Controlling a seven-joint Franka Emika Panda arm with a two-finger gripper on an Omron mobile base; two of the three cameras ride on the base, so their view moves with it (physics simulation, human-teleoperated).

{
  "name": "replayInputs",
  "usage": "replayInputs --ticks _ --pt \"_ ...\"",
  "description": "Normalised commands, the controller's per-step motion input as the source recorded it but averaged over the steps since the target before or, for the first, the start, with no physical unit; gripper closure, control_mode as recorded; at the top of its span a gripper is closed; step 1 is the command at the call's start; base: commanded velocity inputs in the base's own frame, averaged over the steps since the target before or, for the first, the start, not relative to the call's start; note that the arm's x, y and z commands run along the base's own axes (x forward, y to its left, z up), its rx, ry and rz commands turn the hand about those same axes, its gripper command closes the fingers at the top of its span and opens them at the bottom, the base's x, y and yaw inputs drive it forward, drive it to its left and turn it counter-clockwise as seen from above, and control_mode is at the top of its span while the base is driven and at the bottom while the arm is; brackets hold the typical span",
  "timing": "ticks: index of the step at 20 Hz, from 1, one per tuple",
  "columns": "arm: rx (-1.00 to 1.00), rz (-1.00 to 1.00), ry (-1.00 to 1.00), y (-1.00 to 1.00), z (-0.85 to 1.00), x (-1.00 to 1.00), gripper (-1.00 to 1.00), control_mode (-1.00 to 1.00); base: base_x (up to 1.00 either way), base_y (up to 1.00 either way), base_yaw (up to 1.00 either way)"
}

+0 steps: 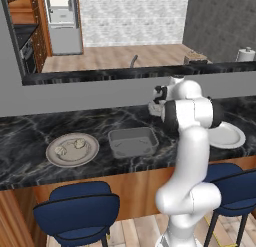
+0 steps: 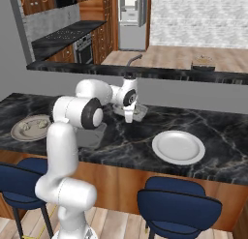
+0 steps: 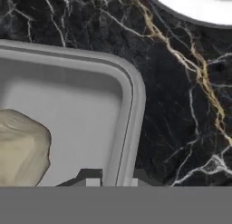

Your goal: Place two dumplings into each of the tupperware containers and then place the containers in the fridge.

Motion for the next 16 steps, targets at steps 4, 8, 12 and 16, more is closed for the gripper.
replayInputs --ticks 4,8,12,16 --pt "0.03 -0.29 -0.2 0.0 0.82 -0.86 1.0 -1.0 0.0 0.0 0.0" --pt "0.0 -0.14 -0.3 0.0 0.63 -1.0 1.0 -1.0 0.0 0.0 0.0" --pt "0.0 0.0 -0.4 0.04 0.55 -1.0 1.0 -1.0 0.0 0.0 0.0" --pt "0.0 0.0 -0.42 0.12 0.3 -1.0 1.0 -1.0 0.0 0.0 0.0"
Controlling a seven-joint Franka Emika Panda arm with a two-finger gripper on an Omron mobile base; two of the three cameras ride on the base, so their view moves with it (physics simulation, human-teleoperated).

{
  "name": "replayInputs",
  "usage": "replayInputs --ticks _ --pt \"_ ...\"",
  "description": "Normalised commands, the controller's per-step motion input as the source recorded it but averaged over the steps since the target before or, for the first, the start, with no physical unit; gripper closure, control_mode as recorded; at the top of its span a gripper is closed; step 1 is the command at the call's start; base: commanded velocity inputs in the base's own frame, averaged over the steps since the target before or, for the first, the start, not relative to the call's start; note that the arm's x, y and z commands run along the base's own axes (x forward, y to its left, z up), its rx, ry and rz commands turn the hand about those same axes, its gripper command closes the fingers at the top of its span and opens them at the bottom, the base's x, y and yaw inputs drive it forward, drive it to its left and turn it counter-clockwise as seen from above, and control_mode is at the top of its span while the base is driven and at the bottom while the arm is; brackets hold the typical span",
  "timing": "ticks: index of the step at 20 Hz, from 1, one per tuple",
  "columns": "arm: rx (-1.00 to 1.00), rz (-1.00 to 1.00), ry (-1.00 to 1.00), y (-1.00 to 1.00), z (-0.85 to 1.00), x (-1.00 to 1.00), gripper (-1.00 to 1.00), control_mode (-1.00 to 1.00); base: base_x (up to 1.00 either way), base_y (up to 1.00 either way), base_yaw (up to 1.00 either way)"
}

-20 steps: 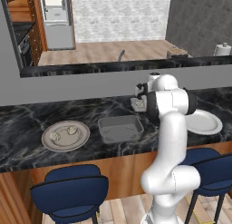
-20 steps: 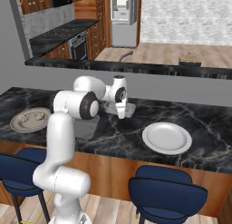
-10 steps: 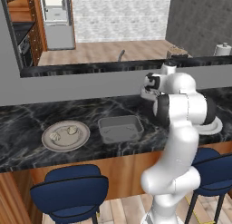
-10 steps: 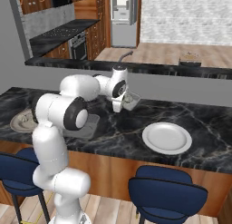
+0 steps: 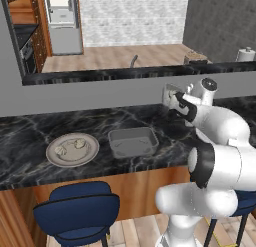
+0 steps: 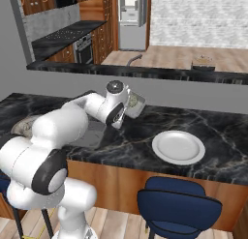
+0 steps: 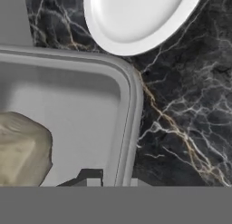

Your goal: Place two dumplings into each of the tupperware containers and then place the containers in the fridge.

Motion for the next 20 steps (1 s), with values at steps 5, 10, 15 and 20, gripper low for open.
replayInputs --ticks 5,10,15,20 --pt "-0.09 0.0 -0.34 0.32 0.01 -1.0 1.0 -1.0 0.0 0.0 0.0" --pt "-0.13 0.0 -0.23 0.4 0.0 -1.0 1.0 -1.0 0.0 0.0 0.0" --pt "-0.1 0.04 0.02 0.27 0.0 -1.0 1.0 -1.0 0.0 0.0 0.0" --pt "-0.11 0.08 0.16 0.18 -0.02 -1.0 1.0 -1.0 0.0 0.0 0.0"
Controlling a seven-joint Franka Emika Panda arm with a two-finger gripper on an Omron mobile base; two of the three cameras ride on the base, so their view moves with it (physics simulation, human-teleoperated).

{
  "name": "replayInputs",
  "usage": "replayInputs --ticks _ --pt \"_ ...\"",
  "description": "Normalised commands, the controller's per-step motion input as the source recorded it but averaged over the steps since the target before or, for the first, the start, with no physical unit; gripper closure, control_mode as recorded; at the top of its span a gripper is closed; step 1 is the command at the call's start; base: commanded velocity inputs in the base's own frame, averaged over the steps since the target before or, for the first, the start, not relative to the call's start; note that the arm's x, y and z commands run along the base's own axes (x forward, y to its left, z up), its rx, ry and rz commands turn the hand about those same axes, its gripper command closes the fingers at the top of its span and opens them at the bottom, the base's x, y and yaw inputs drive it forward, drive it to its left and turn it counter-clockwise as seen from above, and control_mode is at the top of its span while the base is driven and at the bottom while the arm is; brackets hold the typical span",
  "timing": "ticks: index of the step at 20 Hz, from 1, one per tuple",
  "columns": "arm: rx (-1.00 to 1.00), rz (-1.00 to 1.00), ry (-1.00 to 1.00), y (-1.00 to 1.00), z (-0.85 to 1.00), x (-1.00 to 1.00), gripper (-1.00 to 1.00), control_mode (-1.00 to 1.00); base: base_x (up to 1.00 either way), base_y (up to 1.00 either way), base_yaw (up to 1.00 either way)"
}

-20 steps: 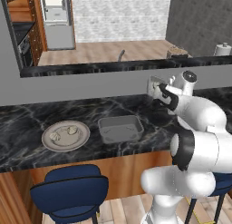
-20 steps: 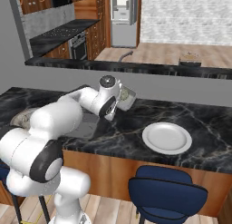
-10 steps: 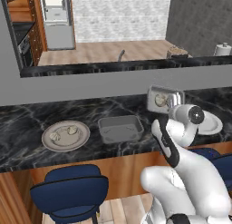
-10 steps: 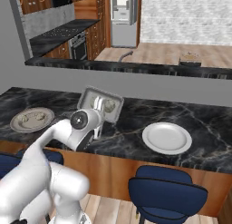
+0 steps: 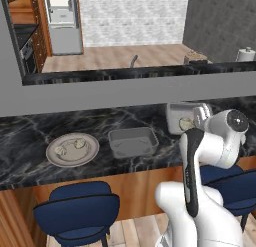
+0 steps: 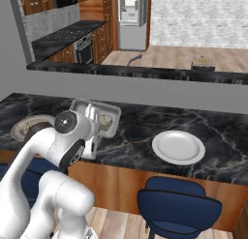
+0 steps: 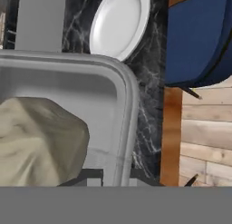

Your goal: Place two dumplings into each of the tupperware containers and then place the containers in the fridge.

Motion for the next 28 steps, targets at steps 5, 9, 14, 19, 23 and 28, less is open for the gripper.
replayInputs --ticks 5,9,14,19,23,28 --pt "-0.01 0.05 0.09 0.41 -0.7 -0.67 1.0 -1.0 0.0 0.0 0.0" --pt "-0.02 0.05 0.0 0.93 -1.0 -0.01 1.0 -1.0 0.0 0.0 0.0" --pt "-0.04 0.11 -0.01 0.52 -0.86 0.1 1.0 -1.0 0.0 0.0 0.0" --pt "-0.02 0.16 -0.02 0.15 -0.58 0.19 1.0 -1.0 0.0 0.0 0.0" --pt "0.0 0.16 -0.05 0.0 -0.06 0.05 1.0 -1.0 0.0 0.0 0.0" --pt "0.0 0.09 -0.16 0.0 0.0 -0.16 1.0 -1.0 0.0 0.0 0.0"
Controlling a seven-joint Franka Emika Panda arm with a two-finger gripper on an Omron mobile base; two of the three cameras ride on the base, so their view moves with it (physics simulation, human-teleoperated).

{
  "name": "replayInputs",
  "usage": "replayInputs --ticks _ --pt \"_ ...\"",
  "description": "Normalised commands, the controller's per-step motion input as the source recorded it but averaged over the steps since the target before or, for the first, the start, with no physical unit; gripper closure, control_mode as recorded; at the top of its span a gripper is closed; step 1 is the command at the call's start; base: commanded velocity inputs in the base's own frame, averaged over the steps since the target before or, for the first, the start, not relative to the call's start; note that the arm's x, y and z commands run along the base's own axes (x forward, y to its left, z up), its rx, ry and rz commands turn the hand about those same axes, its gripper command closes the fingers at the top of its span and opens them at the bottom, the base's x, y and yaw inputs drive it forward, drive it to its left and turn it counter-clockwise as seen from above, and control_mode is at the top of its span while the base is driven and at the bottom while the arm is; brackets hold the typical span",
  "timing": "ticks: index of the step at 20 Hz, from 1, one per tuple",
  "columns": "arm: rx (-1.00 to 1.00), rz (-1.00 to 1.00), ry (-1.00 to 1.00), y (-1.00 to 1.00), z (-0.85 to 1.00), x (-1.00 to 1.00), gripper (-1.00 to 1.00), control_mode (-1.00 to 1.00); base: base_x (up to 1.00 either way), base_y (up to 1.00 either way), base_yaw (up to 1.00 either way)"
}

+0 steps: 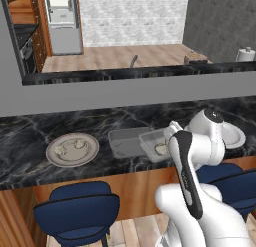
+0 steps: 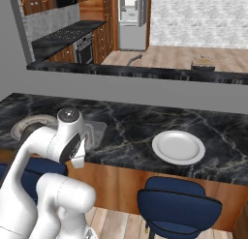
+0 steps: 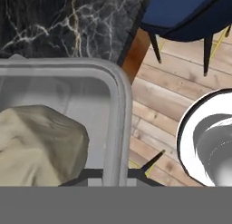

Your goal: Place two dumplings into each of the tupperware containers and then place the containers in the fridge.

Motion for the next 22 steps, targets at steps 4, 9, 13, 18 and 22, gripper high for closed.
replayInputs --ticks 4,9,13,18,22 --pt "0.0 0.01 -0.05 0.0 0.0 -0.1 1.0 1.0 -0.45 -0.1 0.0" --pt "0.0 0.0 0.0 0.0 0.0 0.0 1.0 1.0 -0.66 -0.3 0.0" --pt "0.0 0.0 0.0 0.0 0.0 0.0 1.0 1.0 -0.02 -0.79 -0.01" --pt "0.0 0.0 0.0 0.0 0.0 0.0 1.0 1.0 0.0 -1.0 0.0" --pt "0.0 0.0 0.0 0.0 0.0 0.0 1.0 1.0 0.0 -1.0 0.0"
